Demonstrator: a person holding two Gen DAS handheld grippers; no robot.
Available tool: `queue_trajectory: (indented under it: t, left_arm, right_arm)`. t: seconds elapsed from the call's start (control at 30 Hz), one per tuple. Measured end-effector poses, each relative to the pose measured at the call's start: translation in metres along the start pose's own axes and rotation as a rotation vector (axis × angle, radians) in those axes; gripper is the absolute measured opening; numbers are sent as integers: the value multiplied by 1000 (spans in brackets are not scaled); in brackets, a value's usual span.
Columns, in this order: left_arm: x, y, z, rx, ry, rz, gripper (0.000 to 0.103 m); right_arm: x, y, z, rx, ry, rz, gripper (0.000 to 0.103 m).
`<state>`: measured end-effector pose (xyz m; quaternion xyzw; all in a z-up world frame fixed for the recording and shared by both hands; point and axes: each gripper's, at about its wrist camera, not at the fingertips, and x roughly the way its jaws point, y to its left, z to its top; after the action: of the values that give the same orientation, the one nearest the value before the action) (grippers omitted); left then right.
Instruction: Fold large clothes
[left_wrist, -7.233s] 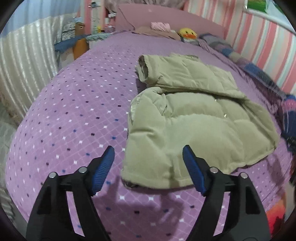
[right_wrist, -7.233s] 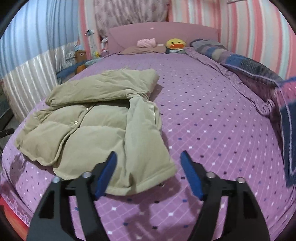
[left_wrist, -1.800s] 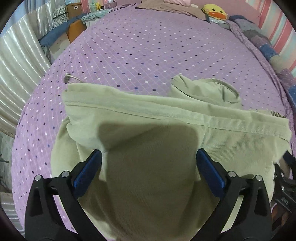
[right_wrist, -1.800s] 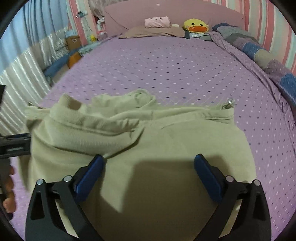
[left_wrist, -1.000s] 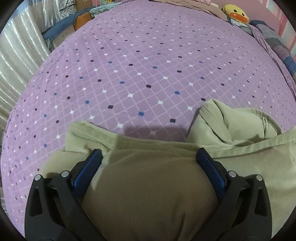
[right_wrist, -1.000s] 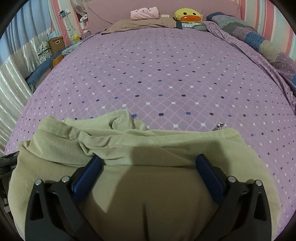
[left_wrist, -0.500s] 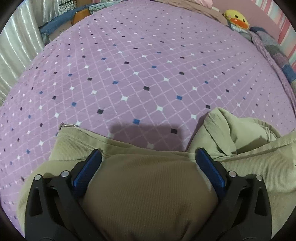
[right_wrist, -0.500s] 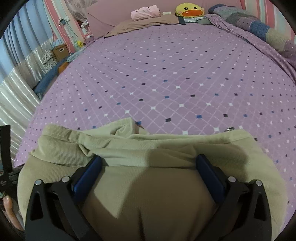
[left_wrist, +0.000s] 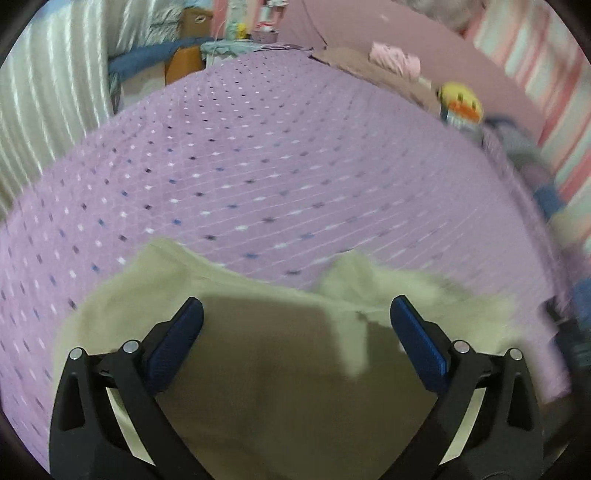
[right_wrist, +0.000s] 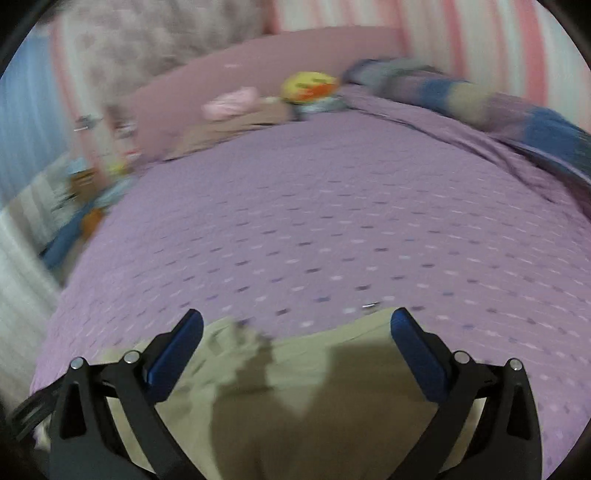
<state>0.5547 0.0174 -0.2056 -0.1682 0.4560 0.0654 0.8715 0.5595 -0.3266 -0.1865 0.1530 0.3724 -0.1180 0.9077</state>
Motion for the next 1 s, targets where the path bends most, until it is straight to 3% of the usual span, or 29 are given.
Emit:
queue_trajectory:
  t: [0.07, 0.17, 0.4, 0.6, 0.77, 1.0]
  left_arm:
    - [6, -25, 7, -6, 41, -37, 100]
    - [27, -54, 2, 54, 21, 65, 100]
    - [51, -56, -19, 66, -41, 173, 100]
    - [70, -61, -24, 106, -97, 180, 100]
    - [89, -66, -20, 128, -88, 204, 100]
    - [106, -68, -15, 107, -98, 169, 100]
  right_arm:
    - [8, -1, 5, -21, 8, -47, 101]
    - [20, -3, -7, -121, 3, -18, 101]
    - [50, -6, -29, -119, 46, 25, 101]
    - [60, -27, -39, -35, 57, 132, 102]
    - [72, -16, -39, -82, 75, 85, 102]
    - [82, -10, -37, -92, 75, 68, 102]
